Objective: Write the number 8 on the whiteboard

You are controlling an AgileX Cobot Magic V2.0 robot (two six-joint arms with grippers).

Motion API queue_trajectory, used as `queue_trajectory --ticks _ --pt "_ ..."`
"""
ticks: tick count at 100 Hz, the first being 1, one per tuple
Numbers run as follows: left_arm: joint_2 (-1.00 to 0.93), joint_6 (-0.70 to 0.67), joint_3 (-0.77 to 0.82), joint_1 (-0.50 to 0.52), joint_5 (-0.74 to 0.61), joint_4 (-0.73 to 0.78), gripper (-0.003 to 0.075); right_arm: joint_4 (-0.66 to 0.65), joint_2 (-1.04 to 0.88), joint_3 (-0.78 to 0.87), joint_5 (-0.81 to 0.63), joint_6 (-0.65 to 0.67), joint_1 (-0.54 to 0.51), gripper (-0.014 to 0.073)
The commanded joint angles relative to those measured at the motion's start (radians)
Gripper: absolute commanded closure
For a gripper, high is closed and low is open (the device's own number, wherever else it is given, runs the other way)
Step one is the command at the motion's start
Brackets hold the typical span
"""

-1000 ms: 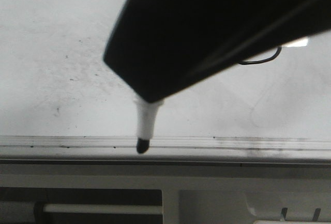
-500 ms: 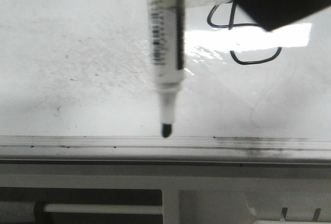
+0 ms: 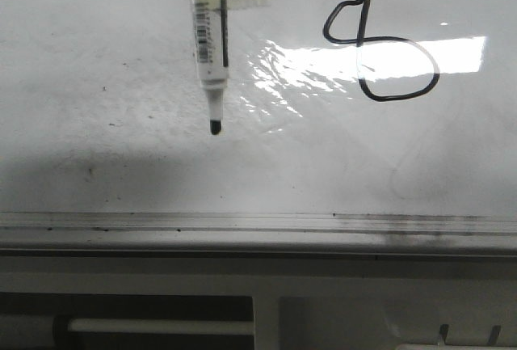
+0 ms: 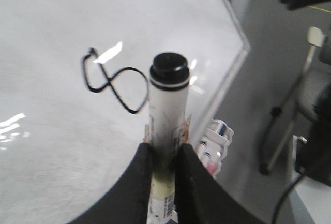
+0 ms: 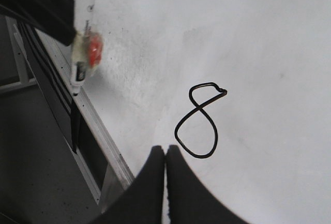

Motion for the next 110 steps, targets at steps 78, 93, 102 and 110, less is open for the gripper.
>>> queue_trajectory --ticks 78,93,102,110 --pt "0.281 -0.06 -0.149 0.002 -0.317 -0.287 0.0741 -0.03 -0.003 -0.034 -0.133 0.065 -0.005 0.0662" --pt "0.286 -0.06 -0.149 0.002 -0.317 -0.287 0.0741 -0.03 -0.003 -0.034 -0.136 0.065 -0.005 0.0662" --pt "0.286 -0.06 -0.149 0.002 -0.319 -0.287 0.0736 -0.03 -0.003 -0.034 -0.138 0.065 -0.005 0.0662" --pt "0.286 -0.06 -0.149 0.002 -0.319 -0.287 0.0666 -0.03 -0.001 -0.034 -0.138 0.065 -0.005 0.0662"
